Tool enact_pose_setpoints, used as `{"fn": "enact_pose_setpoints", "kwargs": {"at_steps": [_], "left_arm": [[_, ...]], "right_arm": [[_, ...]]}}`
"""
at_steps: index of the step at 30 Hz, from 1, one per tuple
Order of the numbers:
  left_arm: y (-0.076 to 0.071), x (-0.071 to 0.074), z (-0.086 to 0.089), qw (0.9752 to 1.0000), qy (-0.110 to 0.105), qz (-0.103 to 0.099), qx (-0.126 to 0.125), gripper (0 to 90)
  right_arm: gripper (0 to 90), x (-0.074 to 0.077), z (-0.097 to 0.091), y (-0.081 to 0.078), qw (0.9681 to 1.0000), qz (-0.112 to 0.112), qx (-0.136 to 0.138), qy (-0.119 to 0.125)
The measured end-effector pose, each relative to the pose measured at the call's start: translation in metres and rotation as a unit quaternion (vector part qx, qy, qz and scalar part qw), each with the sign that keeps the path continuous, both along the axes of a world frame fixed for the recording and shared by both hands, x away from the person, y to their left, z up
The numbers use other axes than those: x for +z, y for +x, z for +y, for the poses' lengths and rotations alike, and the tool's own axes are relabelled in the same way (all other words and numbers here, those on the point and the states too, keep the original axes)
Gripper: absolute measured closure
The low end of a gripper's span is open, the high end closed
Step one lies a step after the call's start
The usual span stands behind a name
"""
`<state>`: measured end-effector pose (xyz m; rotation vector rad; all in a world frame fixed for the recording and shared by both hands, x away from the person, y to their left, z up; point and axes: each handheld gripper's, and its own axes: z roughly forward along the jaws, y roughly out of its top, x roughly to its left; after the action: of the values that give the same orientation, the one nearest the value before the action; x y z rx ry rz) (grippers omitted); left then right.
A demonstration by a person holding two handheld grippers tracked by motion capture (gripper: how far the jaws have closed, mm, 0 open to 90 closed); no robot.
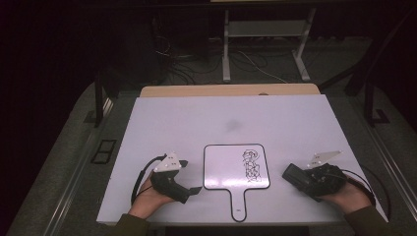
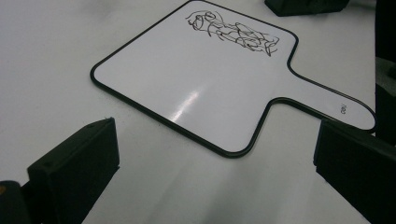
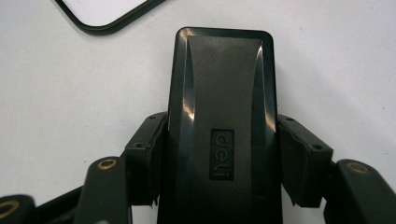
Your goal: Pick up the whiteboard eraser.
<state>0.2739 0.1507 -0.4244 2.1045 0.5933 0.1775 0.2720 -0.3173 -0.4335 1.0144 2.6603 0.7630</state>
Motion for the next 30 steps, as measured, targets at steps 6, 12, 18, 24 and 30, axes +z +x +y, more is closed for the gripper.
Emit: {"fn": "enact_pose_setpoints", "kwargs": {"at_steps": [6, 12, 18, 24, 30], "left_arm": [[0.000, -0.001, -0.001, 1.0000, -0.001, 0.002, 0.000, 0.0], [0.000, 0.000, -0.001, 1.0000, 0.000, 0.001, -0.001, 0.0], [0.000, 0.000, 0.000, 1.0000, 0.001, 0.001, -0.002, 0.0], [0.000, -0.001, -0.001, 1.0000, 0.000, 0.001, -0.002, 0.0], [0.000, -0.002, -0.001, 1.0000, -0.002, 0.003, -0.003, 0.0]], "right_arm": [[38.2, 0.001, 0.000, 0.002, 1.0000, 0.006, -0.001, 0.000], [38.6, 0.001, -0.001, 0.004, 0.9998, 0.015, -0.005, 0.008], [38.7, 0.001, -0.003, 0.006, 0.9996, 0.021, -0.006, 0.018], [38.8, 0.005, -0.004, 0.009, 0.9994, 0.018, -0.007, 0.029], [38.9, 0.008, -0.004, 0.012, 0.9989, 0.021, -0.011, 0.040]]}}
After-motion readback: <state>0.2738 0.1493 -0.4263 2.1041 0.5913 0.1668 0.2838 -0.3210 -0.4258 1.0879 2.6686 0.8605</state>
